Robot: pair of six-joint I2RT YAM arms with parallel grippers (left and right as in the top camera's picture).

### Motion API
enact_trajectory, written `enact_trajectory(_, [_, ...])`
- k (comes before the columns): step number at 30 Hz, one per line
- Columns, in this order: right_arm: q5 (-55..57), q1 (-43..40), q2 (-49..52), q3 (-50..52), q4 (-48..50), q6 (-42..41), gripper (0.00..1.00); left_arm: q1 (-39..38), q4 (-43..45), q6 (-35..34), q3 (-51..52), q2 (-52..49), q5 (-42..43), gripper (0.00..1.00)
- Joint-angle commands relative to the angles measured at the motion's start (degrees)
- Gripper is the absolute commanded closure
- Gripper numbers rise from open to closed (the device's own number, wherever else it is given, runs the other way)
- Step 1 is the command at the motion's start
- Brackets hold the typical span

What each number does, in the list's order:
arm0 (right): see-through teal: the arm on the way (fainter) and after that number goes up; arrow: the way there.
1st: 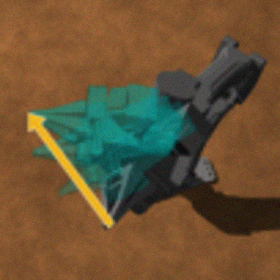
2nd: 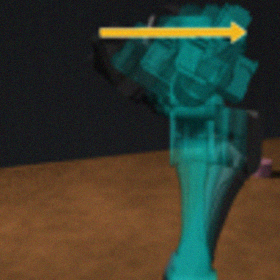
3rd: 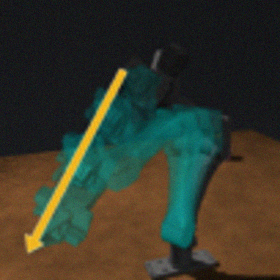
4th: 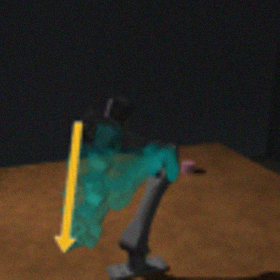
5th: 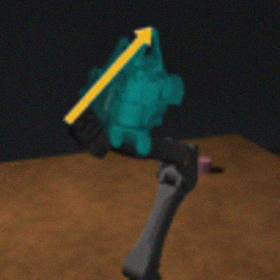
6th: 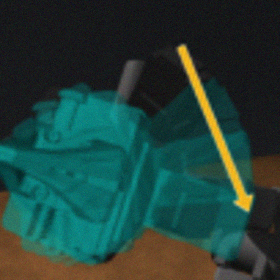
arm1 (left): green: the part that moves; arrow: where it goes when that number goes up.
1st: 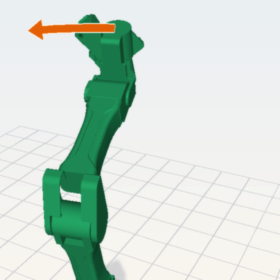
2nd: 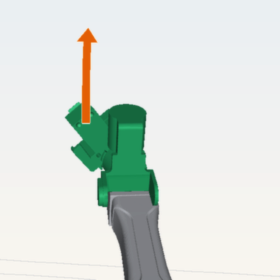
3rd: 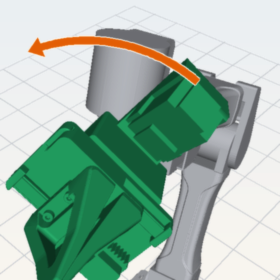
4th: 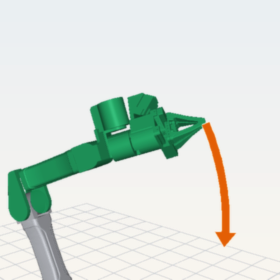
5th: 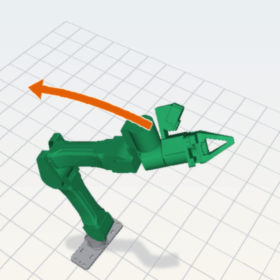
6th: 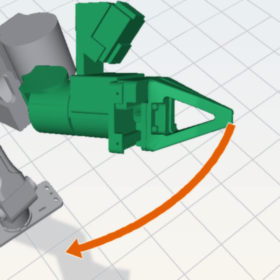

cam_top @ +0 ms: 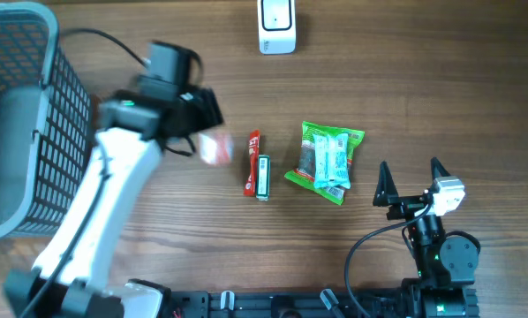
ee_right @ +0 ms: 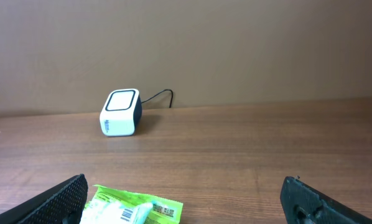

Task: Scan the item barcode
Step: 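Lift the red-white box out and drop it near the Nescafe stick, then move the left gripper back over the basket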

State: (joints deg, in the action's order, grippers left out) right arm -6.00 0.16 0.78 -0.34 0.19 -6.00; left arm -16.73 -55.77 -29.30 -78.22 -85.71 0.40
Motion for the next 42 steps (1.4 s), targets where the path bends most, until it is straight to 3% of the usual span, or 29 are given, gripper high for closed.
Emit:
enact_trajectory(1, [-0.42,-0.02,-0.50,0.04,0.22,-0.02,0.00,-3.21,4.94,-2.91,8.79,-3.41,-1.11,0.34])
enact_trajectory(4, [-0.42,-0.02,-0.50,0.04,0.22,-0.04,0.00,-4.07,7.32,-2.19,11.63,-5.42,-1.62,0.30])
enact_trajectory(7, [-0.42,-0.02,-0.50,0.04,0.22,-0.02,0.00,-3.56,7.56,-0.74,11.10,-5.57,-2.34,0.04])
enact_trajectory(8, [-0.42,-0.02,-0.50,0.04,0.22,-0.02,0.00,-3.13,7.54,-0.37,10.51,-5.09,-2.56,0.00])
enact_trajectory(17, [-0.42,-0.02,-0.50,0.04,0.22,-0.04,0.00,2.60,7.19,2.08,3.78,2.80,-2.43,0.00])
enact_trajectory(25, [-0.42,-0.02,-0.50,0.04,0.22,-0.04,0.00,6.80,-3.39,6.62,-7.34,5.44,-4.63,0.00])
enact_trajectory(33, [-0.42,-0.02,-0.50,0.04,0.22,-0.04,0.00,21.62,-4.42,7.15,-17.55,5.49,-6.67,0.00])
enact_trajectory(42, [-0.42,-0.02,-0.50,0.04,0.22,-0.04,0.00,36.52,-0.17,9.84,-17.81,5.46,3.96,0.00])
